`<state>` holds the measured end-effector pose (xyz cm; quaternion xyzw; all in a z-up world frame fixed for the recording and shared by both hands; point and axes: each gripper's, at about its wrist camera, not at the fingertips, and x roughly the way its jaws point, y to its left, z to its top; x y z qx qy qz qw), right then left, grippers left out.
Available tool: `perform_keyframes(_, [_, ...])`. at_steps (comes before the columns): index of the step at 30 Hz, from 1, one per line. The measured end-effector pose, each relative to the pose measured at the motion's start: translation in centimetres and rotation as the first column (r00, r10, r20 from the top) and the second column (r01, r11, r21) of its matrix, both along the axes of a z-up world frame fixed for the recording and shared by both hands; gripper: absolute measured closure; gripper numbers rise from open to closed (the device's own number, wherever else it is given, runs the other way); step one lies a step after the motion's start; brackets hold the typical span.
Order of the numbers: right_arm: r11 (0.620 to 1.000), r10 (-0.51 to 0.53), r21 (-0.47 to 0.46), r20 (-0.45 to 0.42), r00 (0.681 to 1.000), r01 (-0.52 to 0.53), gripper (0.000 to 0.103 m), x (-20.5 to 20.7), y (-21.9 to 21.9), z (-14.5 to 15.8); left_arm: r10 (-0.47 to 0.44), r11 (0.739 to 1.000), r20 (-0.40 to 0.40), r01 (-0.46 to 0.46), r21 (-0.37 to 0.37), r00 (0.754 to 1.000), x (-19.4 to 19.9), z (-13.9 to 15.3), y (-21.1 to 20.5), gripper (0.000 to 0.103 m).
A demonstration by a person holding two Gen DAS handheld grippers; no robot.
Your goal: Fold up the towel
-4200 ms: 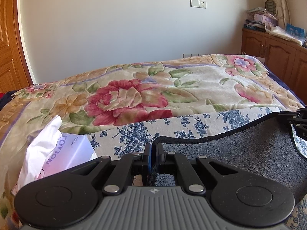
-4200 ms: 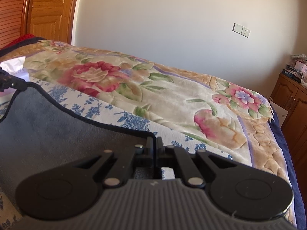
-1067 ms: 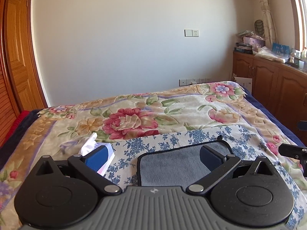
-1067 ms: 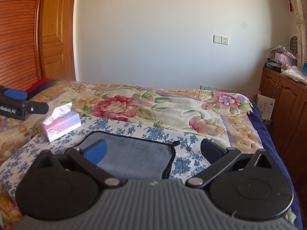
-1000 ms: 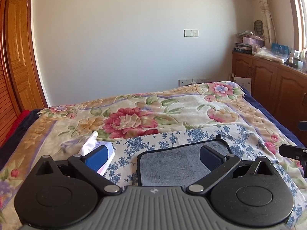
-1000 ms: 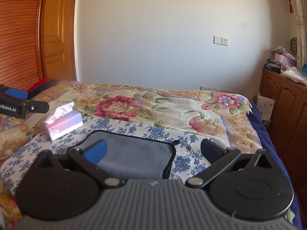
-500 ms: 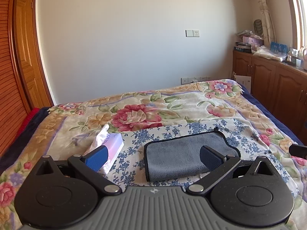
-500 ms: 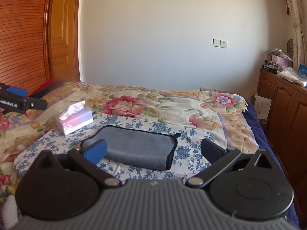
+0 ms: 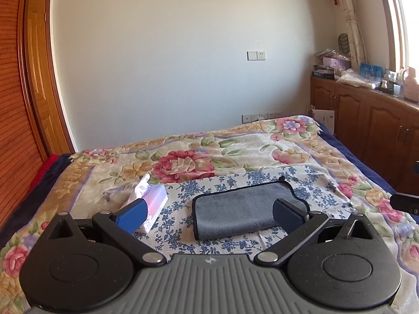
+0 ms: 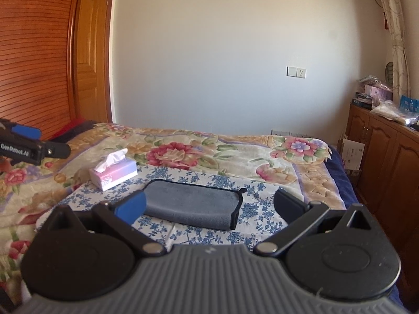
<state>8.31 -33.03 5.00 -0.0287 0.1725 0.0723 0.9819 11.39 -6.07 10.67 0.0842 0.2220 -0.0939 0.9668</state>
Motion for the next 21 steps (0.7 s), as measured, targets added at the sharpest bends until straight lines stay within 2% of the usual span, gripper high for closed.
perform_keyframes(6, [1.0, -0.003, 0.015, 0.015, 1.0, 0.003, 0.0, -1.6, 0.3, 0.2, -0.013, 1.0, 0.032, 0.012, 0.024, 0.999, -2.1, -0.3, -0.3, 0.0])
perform_keyframes(14, [1.0, -0.006, 0.012, 0.008, 1.0, 0.006, 0.0, -2.6, 1.1, -0.9, -0.004, 1.0, 0.015, 0.004, 0.006, 1.0, -3.5, -1.3, 0.5, 0.0])
perform_keyframes(21, [1.0, -0.001, -0.003, -0.007, 1.0, 0.001, 0.0, -3.6, 2.0, -2.5, 0.025, 1.0, -0.016, -0.025, 0.006, 1.0, -4.5, -3.3, 1.9, 0.0])
